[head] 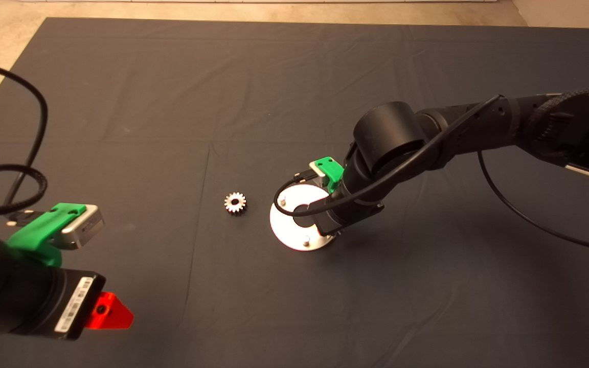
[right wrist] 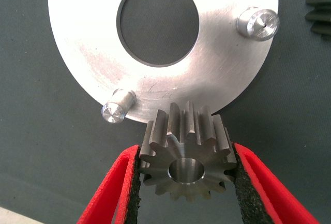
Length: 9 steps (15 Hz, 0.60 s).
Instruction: Install three planetary gears onto the carrier pins
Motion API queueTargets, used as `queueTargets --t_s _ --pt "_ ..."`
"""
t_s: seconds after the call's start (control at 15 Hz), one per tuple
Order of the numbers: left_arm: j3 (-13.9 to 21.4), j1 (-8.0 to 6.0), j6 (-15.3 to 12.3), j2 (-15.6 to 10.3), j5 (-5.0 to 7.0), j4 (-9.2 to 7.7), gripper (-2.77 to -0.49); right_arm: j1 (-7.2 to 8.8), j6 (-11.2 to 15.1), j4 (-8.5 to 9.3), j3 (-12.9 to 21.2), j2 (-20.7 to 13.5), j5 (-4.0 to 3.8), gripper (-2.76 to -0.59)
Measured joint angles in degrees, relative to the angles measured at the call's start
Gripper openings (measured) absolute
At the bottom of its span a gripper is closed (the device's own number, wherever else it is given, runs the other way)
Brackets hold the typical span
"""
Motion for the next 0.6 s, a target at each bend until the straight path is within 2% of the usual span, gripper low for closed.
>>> queueTargets --t_s 0.4,0.6 --pt "0.00 0.00 0.00 0.00 0.00 0.00 -0.77 0.02 0.01 1.33 -0.79 1.43 -0.20 -2.26" --pt "0.00 0.48 0.00 0.01 -0.01 0.00 -0.77 0.02 0.01 1.88 -1.21 2.49 -0.07 -2.26"
